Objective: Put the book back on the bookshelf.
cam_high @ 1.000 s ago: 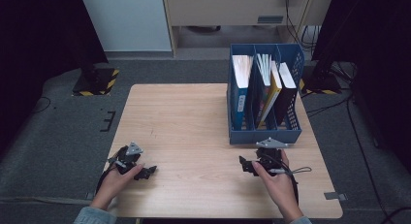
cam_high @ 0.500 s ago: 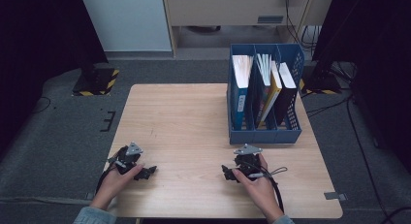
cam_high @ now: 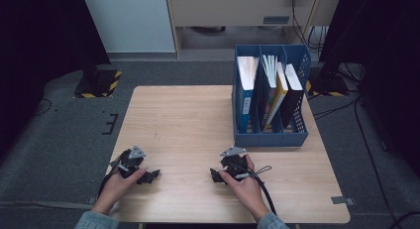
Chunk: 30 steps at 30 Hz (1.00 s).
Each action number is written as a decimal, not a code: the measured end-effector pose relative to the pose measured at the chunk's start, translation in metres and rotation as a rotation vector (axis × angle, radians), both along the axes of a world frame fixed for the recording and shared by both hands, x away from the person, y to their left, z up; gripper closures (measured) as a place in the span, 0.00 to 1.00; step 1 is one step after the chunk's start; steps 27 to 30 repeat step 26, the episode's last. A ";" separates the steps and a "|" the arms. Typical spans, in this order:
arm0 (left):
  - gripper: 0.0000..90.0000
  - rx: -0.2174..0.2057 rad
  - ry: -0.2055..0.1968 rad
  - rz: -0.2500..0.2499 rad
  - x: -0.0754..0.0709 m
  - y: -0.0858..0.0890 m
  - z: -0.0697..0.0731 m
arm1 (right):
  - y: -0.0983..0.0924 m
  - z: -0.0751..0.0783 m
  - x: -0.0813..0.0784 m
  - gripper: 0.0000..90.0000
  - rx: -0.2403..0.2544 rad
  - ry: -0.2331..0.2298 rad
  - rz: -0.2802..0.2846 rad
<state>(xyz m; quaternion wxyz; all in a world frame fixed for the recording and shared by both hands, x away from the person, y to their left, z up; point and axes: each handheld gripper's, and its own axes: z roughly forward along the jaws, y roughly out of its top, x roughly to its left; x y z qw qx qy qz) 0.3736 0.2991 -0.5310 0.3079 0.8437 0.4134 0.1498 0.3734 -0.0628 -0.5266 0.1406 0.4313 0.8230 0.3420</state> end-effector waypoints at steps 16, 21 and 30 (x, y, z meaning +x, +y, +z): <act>0.00 0.002 0.002 0.000 0.000 0.000 0.000 | 0.011 -0.012 0.005 0.05 -0.024 -0.063 -0.020; 0.00 0.002 0.003 -0.002 0.000 -0.001 0.000 | 0.011 -0.013 0.006 0.04 -0.020 -0.054 -0.014; 0.00 0.002 0.003 -0.005 0.001 -0.001 0.000 | 0.011 -0.013 0.005 0.02 -0.028 -0.054 -0.032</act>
